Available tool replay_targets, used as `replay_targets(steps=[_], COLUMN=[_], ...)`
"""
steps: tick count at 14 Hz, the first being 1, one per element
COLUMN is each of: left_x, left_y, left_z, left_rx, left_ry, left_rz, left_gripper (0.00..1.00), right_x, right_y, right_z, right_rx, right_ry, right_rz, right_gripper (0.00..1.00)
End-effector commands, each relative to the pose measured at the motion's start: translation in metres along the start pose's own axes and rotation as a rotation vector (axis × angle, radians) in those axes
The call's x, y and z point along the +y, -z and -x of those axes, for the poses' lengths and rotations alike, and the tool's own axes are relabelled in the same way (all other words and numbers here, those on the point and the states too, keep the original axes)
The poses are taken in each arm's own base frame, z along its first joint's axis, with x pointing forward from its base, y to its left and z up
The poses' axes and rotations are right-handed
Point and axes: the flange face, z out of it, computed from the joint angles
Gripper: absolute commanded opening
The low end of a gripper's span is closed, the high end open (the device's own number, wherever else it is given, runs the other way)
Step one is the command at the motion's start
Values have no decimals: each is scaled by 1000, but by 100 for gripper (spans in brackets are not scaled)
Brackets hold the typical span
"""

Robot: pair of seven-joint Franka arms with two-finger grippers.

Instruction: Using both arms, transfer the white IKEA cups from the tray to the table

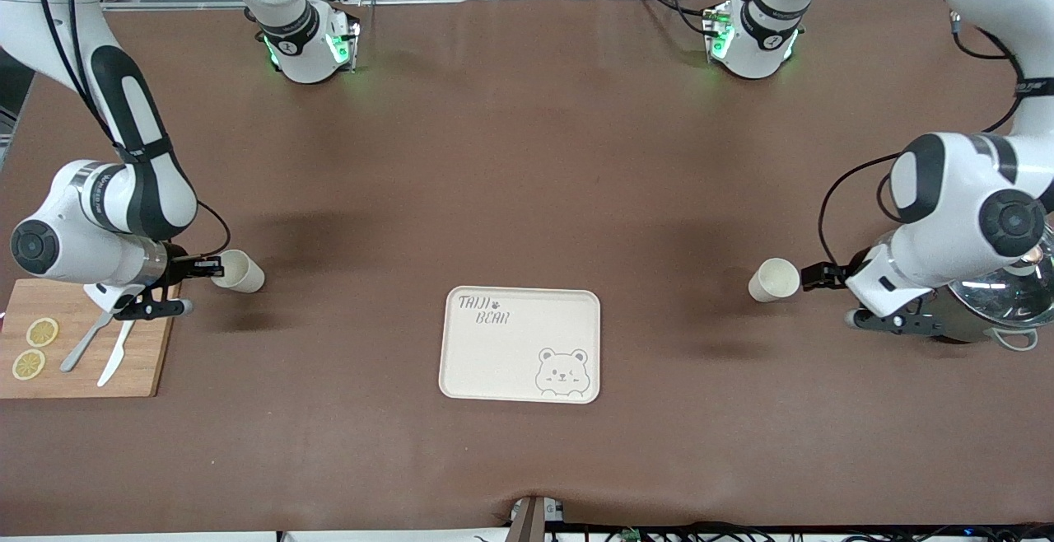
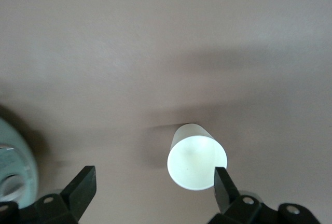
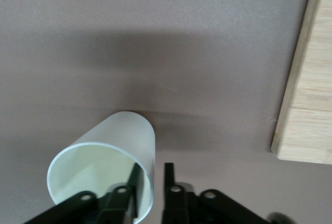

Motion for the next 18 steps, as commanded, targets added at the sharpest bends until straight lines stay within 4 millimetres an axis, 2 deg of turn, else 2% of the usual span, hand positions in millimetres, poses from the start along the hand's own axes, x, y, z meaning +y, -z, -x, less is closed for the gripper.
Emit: replay_targets(steps=[1,4,5,6,7,8,10,11,12,13,14,15,16,18], left_x=[2,0,2,5,11,18,18,15,15,14,11,9,3,-5], left_y=[50,110,125,139,152,170,190,193,196,197,201,203,205,210], left_z=[10,37,43,40,35,31,23,19,17,17,18,19,22,35], left_rx=[15,3,-5,8,29,55,61,60,67,68,76,80,69,12], left_ry=[20,23,17,14,6,-5,-9,-10,-6,-1,10,16,27,39], left_rz=[-4,-35,-40,-43,-43,-43,-46,-41,-28,-27,-28,-29,-31,-33], left_gripper=[100,100,100,100,100,100,100,100,100,100,100,100,100,100], right_x=[1,-6,-9,-14,-28,-39,-44,-50,-53,-62,-81,-111,-130,-143], right_y=[19,79,96,125,148,179,239,269,286,293,311,331,336,358], right_z=[2,-11,-13,-22,-28,-30,-25,-24,-21,-16,-5,10,18,42], right_rx=[-19,-79,-103,-64,-56,-53,-28,14,38,31,39,50,44,51], right_ry=[12,25,38,45,71,85,88,95,98,109,127,146,84,-37], right_rz=[-5,-18,-17,-5,10,23,25,38,46,34,29,57,70,89], right_gripper=[100,100,100,100,100,100,100,100,100,100,100,100,100,100])
